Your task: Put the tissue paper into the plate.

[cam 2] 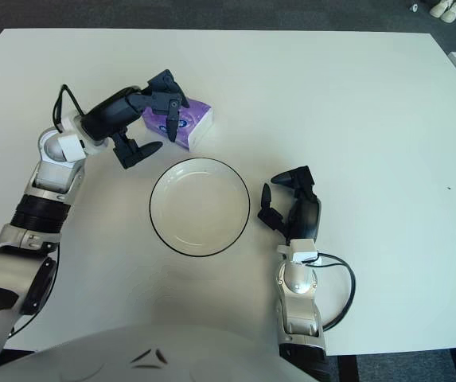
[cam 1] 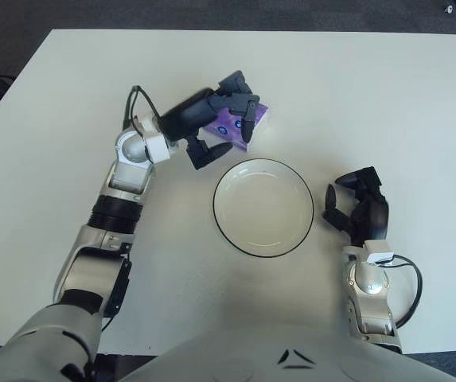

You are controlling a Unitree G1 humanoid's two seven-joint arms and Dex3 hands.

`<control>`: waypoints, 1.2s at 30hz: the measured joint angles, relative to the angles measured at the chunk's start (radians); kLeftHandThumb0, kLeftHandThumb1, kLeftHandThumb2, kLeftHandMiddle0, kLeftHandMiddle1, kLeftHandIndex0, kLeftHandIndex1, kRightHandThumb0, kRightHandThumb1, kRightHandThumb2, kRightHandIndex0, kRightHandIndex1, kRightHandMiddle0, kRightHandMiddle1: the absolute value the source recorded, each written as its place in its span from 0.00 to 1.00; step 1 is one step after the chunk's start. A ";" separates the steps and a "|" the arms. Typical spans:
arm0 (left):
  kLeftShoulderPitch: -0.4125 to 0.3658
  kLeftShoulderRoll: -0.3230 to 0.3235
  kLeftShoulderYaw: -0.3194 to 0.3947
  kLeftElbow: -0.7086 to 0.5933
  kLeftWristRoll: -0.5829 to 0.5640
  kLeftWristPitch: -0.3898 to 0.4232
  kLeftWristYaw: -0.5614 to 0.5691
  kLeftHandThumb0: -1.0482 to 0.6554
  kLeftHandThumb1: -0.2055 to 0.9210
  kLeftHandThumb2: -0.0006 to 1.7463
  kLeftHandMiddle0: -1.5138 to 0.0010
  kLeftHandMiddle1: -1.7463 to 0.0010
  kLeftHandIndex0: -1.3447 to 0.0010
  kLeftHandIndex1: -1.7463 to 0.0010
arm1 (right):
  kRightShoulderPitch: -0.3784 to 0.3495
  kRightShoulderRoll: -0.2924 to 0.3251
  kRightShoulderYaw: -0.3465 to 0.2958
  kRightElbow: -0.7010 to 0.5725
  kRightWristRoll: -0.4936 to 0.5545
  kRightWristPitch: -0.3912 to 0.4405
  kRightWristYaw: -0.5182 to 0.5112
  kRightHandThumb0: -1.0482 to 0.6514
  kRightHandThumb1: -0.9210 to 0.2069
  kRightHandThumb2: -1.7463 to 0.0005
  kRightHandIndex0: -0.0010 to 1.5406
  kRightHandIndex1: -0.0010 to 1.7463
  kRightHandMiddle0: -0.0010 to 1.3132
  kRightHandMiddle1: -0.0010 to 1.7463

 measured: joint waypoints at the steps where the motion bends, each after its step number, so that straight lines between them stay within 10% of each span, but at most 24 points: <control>1: -0.015 0.006 0.002 0.020 0.041 -0.003 0.028 0.61 0.10 1.00 0.38 0.02 0.46 0.05 | 0.000 0.000 0.000 0.000 0.000 0.000 0.000 0.37 0.34 0.40 0.32 0.88 0.33 1.00; 11: -0.142 0.048 -0.028 0.163 0.249 0.007 0.165 0.61 0.24 0.88 0.49 0.00 0.49 0.11 | -0.001 -0.001 0.000 0.002 0.002 -0.003 0.000 0.37 0.35 0.39 0.33 0.87 0.34 1.00; 16: -0.165 0.061 -0.067 0.178 0.304 0.020 0.170 0.46 0.51 0.68 0.83 0.00 0.58 0.07 | -0.001 -0.001 0.000 0.002 0.002 -0.004 0.000 0.37 0.34 0.40 0.34 0.86 0.33 1.00; 20: -0.196 0.067 -0.111 0.227 0.348 0.043 0.166 0.34 0.30 0.73 0.96 0.01 0.89 0.08 | -0.001 -0.001 0.000 0.004 0.002 -0.006 0.000 0.37 0.34 0.40 0.34 0.86 0.33 1.00; 36: -0.305 0.125 -0.226 0.350 0.517 0.053 0.195 0.29 0.25 0.70 1.00 0.67 1.00 0.51 | -0.001 0.000 -0.001 0.005 0.002 -0.009 0.000 0.37 0.35 0.40 0.34 0.87 0.34 1.00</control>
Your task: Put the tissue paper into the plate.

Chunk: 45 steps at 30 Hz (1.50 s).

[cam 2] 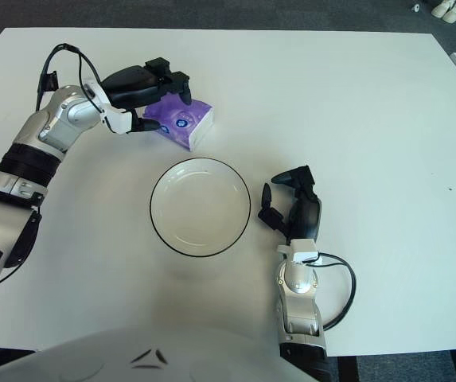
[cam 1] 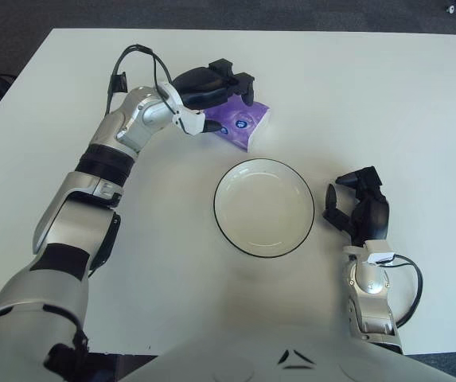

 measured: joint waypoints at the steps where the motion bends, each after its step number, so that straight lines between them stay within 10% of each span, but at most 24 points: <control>1: -0.006 0.000 -0.005 0.011 0.002 -0.003 0.001 0.28 0.25 0.69 1.00 0.71 1.00 0.55 | 0.000 0.000 0.000 0.000 0.000 0.000 0.000 0.37 0.35 0.40 0.34 0.87 0.34 1.00; 20: -0.103 -0.017 -0.110 0.200 0.032 -0.084 0.020 0.16 0.36 0.63 1.00 1.00 1.00 0.97 | -0.003 0.000 -0.001 0.006 0.003 -0.007 0.000 0.37 0.36 0.38 0.35 0.86 0.35 1.00; 45: -0.212 -0.086 -0.174 0.404 0.018 -0.158 -0.048 0.06 0.53 0.48 1.00 1.00 1.00 1.00 | -0.007 0.000 -0.001 0.011 -0.003 -0.009 -0.005 0.37 0.36 0.39 0.35 0.86 0.34 1.00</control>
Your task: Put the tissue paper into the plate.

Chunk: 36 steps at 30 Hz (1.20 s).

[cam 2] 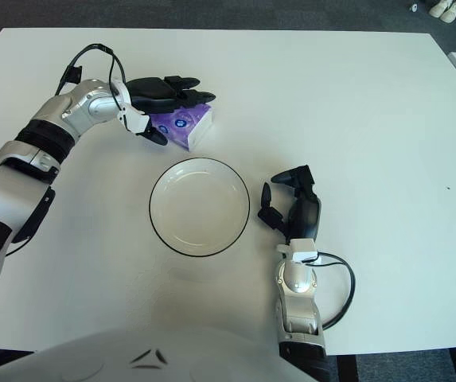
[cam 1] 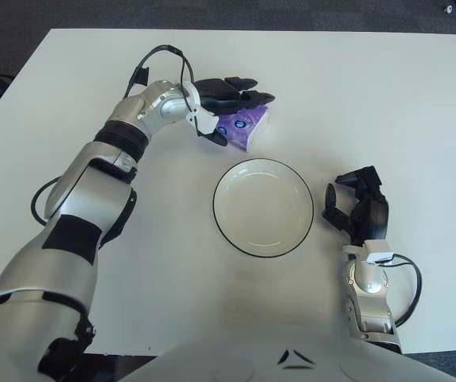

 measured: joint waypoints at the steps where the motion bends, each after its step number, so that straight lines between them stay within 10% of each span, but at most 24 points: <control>1: -0.001 -0.004 0.000 0.005 -0.002 0.000 -0.006 0.06 0.53 0.48 1.00 1.00 1.00 1.00 | 0.000 0.000 0.000 0.000 0.000 0.000 0.000 0.37 0.36 0.39 0.35 0.86 0.34 1.00; 21: -0.031 -0.093 -0.016 0.080 -0.028 0.069 -0.093 0.08 0.53 0.47 1.00 1.00 1.00 1.00 | 0.006 0.004 0.000 -0.007 -0.005 0.003 -0.016 0.37 0.37 0.38 0.34 0.89 0.35 1.00; 36: -0.056 -0.164 -0.093 0.204 0.036 0.152 0.087 0.05 0.58 0.46 1.00 1.00 1.00 1.00 | 0.029 0.006 0.007 -0.020 -0.003 0.002 -0.014 0.37 0.37 0.37 0.33 0.90 0.35 1.00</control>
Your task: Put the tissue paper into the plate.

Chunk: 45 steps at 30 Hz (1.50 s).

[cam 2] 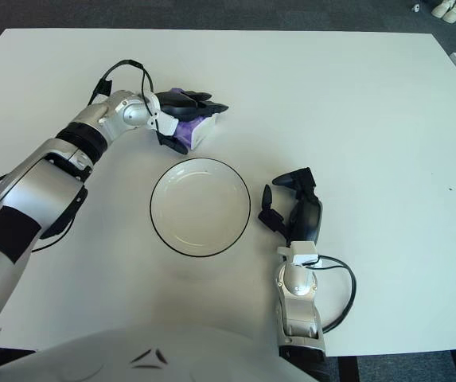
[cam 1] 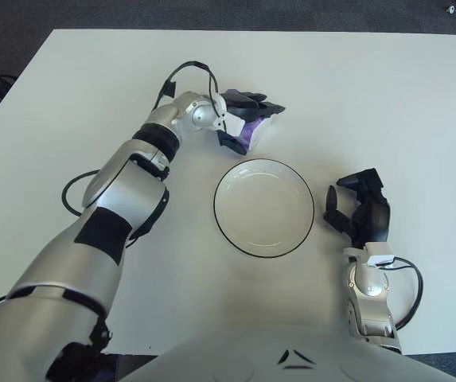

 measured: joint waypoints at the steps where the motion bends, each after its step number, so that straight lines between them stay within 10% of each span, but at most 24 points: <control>1: 0.000 -0.005 -0.009 0.007 0.010 0.007 0.026 0.05 0.59 0.46 1.00 1.00 1.00 1.00 | 0.002 0.000 0.000 0.000 0.001 -0.001 0.001 0.37 0.37 0.37 0.32 0.90 0.35 1.00; 15: 0.015 -0.054 -0.117 0.074 0.115 0.097 0.344 0.03 0.63 0.45 1.00 1.00 1.00 1.00 | 0.023 -0.001 -0.001 -0.007 0.002 -0.008 0.010 0.37 0.36 0.38 0.31 0.89 0.35 1.00; 35: 0.062 -0.055 -0.225 0.111 0.212 0.224 0.724 0.18 0.39 0.63 1.00 0.86 1.00 0.87 | 0.044 -0.007 -0.004 -0.023 -0.001 -0.008 0.013 0.37 0.33 0.41 0.32 0.88 0.33 1.00; 40: 0.065 -0.055 -0.232 0.115 0.213 0.234 0.750 0.24 0.34 0.65 1.00 0.70 1.00 0.73 | 0.048 -0.009 -0.003 -0.030 0.000 0.000 0.017 0.37 0.33 0.41 0.32 0.88 0.33 1.00; 45: 0.066 -0.055 -0.230 0.117 0.210 0.239 0.756 0.32 0.28 0.72 0.96 0.17 0.94 0.18 | 0.050 -0.009 -0.003 -0.031 0.000 0.001 0.017 0.37 0.34 0.40 0.32 0.88 0.33 1.00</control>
